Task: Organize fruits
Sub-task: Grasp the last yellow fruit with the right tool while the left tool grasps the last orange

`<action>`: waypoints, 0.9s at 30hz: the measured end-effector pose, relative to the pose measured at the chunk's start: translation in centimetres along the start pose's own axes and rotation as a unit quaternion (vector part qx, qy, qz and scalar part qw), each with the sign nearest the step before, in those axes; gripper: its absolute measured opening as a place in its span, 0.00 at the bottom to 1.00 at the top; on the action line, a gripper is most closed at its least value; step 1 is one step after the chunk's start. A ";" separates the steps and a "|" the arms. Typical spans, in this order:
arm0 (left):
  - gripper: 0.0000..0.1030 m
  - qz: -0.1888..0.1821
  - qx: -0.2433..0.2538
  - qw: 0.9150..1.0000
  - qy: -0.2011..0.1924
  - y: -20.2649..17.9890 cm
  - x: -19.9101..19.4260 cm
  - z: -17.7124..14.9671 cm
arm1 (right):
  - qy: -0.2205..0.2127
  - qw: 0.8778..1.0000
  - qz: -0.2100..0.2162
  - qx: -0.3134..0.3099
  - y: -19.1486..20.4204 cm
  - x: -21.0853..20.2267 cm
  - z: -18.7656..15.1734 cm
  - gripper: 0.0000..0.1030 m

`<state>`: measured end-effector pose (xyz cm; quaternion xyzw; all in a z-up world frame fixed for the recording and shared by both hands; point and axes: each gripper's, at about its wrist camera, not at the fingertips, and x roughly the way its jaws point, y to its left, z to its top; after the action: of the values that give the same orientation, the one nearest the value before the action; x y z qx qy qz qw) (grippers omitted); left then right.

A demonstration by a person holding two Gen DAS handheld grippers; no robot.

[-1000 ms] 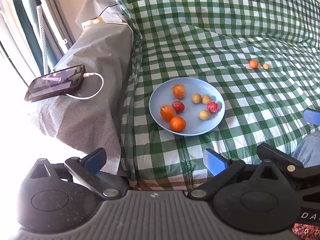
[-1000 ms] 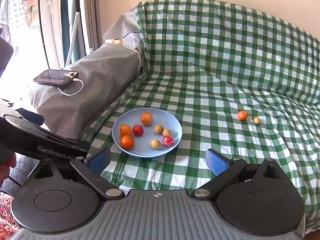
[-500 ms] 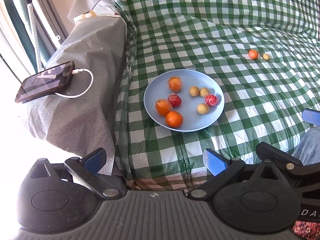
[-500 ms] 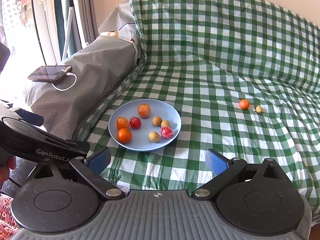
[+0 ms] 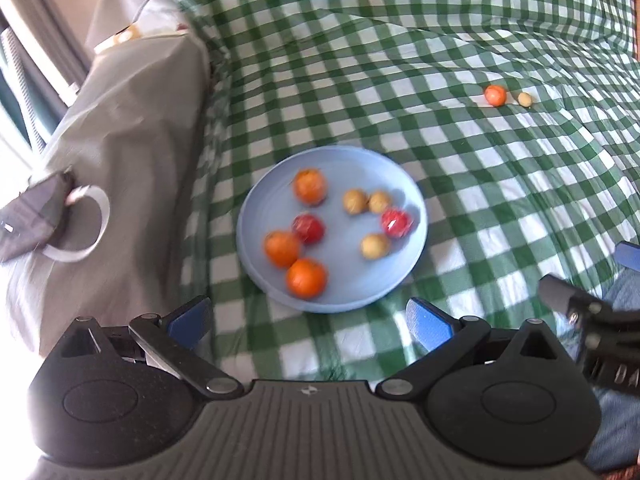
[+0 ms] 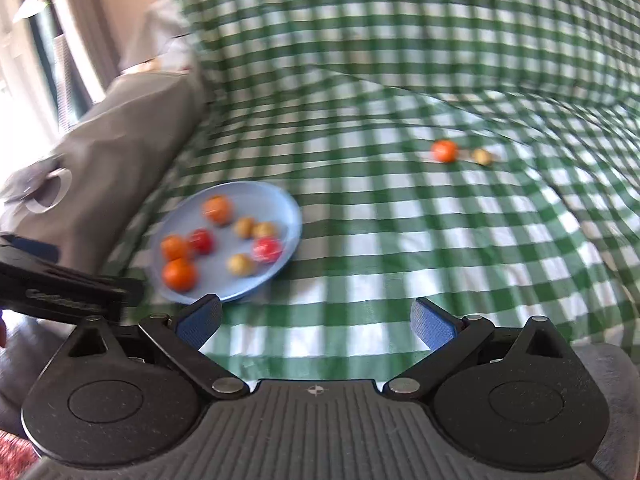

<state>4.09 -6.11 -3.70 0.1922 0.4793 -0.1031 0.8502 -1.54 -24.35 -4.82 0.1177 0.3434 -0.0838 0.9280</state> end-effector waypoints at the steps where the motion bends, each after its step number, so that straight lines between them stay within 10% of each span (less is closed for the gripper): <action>1: 1.00 -0.002 0.004 1.000 0.000 -0.6 0.4 0.8 | -0.002 1.000 -0.011 0.010 -1.1 0.6 0.2 0.97; 17: 1.00 -0.083 0.103 0.991 -0.032 -16.7 16.2 19.6 | -0.072 0.985 -0.150 0.033 -18.6 16.8 6.5 0.97; 27: 1.00 -0.139 0.150 0.979 -0.020 -24.4 25.1 26.8 | -0.072 0.993 -0.077 -0.057 -24.3 27.2 11.4 0.95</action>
<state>29.11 -39.37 -18.17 0.2466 0.4636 -0.2949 0.7983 20.15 -52.84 -18.27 0.0314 0.2881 -0.1433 0.9463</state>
